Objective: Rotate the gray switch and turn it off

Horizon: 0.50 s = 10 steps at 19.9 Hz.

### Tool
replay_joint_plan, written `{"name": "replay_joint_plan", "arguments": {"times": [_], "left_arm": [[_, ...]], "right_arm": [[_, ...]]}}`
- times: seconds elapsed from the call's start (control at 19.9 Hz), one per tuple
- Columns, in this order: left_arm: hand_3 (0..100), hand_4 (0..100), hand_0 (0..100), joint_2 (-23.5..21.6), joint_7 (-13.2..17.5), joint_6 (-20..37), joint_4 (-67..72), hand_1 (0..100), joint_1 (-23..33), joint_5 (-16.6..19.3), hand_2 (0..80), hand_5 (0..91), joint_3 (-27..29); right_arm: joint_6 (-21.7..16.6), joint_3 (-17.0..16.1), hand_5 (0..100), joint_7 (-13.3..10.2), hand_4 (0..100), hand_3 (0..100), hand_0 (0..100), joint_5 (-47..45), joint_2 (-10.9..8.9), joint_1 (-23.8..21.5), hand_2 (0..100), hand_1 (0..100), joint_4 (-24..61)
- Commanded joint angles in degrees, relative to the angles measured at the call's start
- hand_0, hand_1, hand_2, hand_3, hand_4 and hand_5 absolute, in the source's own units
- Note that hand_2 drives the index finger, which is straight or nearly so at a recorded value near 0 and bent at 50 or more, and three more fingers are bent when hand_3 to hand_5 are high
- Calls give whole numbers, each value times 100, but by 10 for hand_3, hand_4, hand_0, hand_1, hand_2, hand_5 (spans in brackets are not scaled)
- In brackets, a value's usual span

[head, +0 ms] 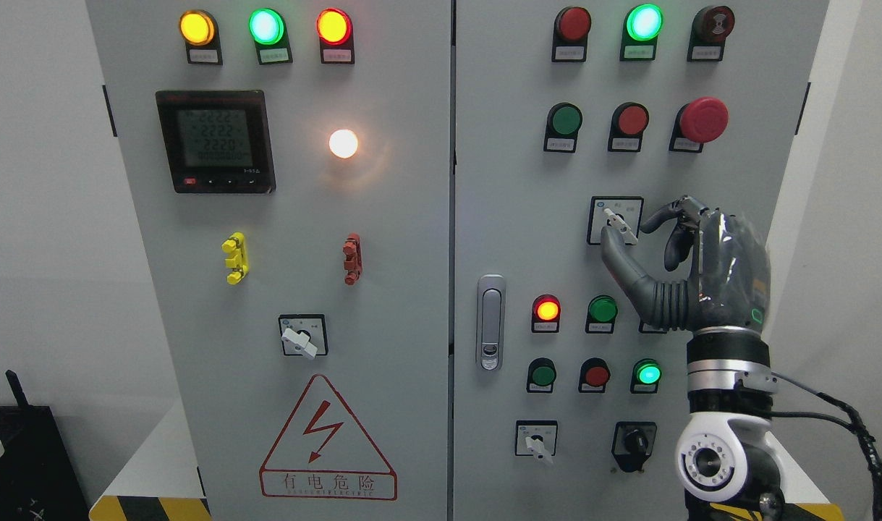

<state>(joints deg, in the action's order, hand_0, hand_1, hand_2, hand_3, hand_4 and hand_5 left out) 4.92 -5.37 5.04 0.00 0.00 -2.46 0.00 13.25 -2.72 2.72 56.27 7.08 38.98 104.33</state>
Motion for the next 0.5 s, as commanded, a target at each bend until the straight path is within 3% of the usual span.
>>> {"name": "replay_joint_plan", "arguments": {"times": [0.0,0.45], "left_arm": [[0,0,120,0,1,-3,9,389,193,0,0,0,-9],[0,0,120,0,1,-3,0,389,193,0,0,0,-9]], "right_arm": [[2,-1,1000,0,907,989,162,34,-5,5,585,419,-80],[11,17,1000,0,908,990,162,60,-5,84,589,406,-141]]}}
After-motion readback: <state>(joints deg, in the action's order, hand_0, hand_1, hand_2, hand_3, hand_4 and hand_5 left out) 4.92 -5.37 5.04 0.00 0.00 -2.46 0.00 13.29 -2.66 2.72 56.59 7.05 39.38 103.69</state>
